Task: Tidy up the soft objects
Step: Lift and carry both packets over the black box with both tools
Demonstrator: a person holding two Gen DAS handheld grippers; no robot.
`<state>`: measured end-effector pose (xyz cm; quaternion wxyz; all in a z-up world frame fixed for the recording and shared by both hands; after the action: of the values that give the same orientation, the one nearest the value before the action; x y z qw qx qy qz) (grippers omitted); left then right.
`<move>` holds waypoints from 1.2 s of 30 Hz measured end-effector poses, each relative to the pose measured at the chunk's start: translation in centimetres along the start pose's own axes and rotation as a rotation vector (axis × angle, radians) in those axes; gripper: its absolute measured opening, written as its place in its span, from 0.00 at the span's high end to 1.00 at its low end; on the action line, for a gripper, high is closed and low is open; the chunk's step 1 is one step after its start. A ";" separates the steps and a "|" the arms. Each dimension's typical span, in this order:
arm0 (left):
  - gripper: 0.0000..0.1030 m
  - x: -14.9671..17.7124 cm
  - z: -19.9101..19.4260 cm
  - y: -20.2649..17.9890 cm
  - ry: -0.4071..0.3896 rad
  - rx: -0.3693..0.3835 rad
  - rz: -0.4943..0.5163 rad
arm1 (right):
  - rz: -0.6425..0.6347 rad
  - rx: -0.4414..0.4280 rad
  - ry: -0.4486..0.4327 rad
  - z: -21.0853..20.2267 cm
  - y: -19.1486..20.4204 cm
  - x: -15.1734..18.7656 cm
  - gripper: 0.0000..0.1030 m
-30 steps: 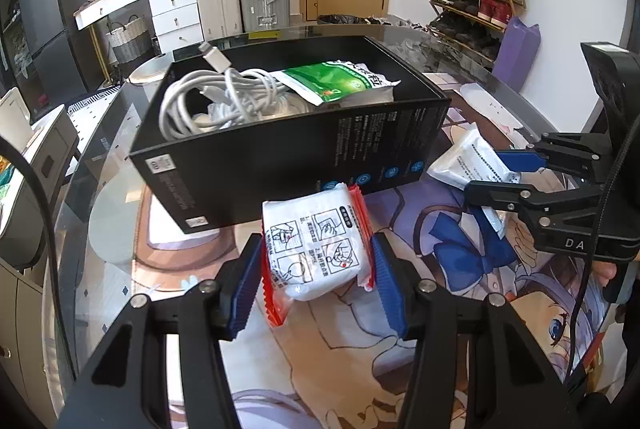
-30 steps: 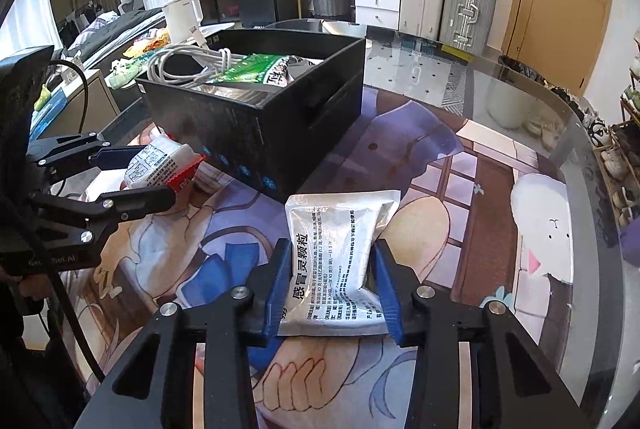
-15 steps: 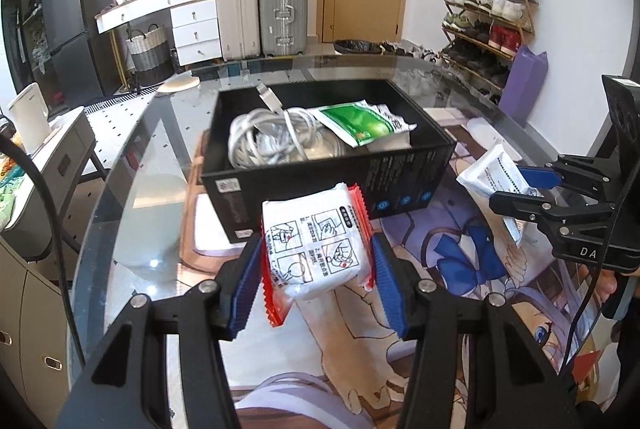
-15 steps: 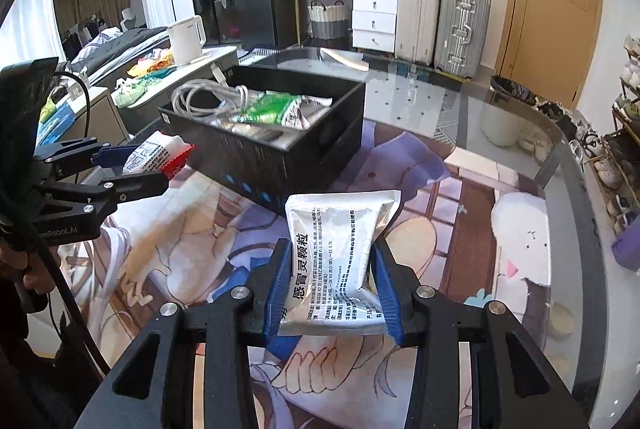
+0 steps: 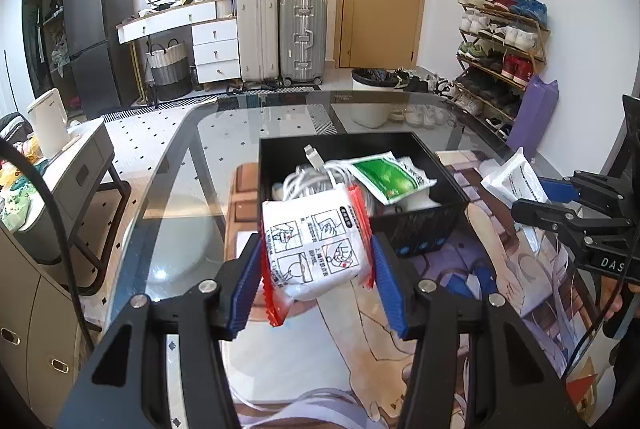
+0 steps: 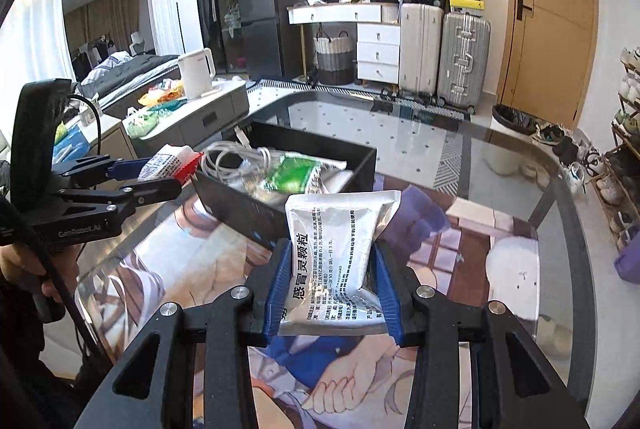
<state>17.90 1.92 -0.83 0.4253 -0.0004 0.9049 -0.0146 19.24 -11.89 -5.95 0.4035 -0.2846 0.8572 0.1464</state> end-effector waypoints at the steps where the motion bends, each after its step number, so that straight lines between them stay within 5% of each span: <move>1: 0.49 -0.3 0.0 0.1 -0.004 -0.003 0.002 | -0.001 -0.001 -0.004 -0.1 0.1 -0.2 0.61; 36: 0.49 -4.8 2.8 -0.6 -0.037 -0.003 0.057 | 0.056 -0.078 -0.051 3.5 2.3 -6.3 0.61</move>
<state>23.14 1.32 1.13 0.4423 0.0243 0.8966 -0.0013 23.17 -6.06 -3.20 0.4095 -0.2724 0.8478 0.1982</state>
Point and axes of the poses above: each gripper's, at about its wrist camera, not at the fingertips, and z roughly the way its jaws point, y to its left, x to its underside, the point moved 10 cm from there along z, roughly the way its jaws point, and after that the axes turned 2 degrees about z, right-handed, at the moved point
